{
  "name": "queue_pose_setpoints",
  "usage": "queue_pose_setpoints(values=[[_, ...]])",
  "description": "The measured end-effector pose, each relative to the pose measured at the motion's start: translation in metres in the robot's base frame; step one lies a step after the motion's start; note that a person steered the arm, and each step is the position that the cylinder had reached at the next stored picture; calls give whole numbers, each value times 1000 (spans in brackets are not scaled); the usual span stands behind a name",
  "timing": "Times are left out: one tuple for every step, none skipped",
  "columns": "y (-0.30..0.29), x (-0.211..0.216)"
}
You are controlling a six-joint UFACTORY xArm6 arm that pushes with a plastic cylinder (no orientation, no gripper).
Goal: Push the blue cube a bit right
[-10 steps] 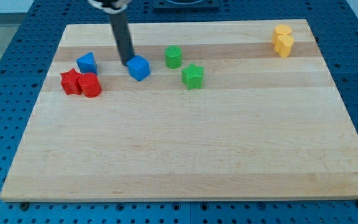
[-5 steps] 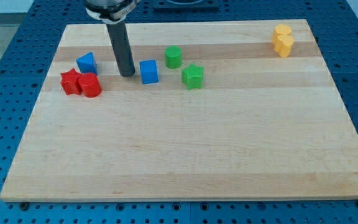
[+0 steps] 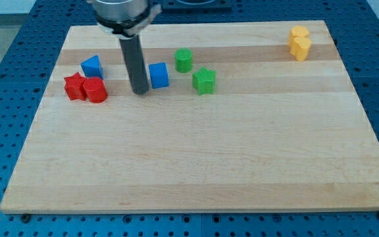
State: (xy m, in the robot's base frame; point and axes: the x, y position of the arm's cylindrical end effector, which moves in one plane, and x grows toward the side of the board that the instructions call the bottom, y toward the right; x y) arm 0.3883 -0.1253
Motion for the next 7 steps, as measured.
queue_pose_setpoints(values=[[-11,-33],[1,-53],[9,-45],[14,-29],[17,-20],[17,-19],[17,-19]])
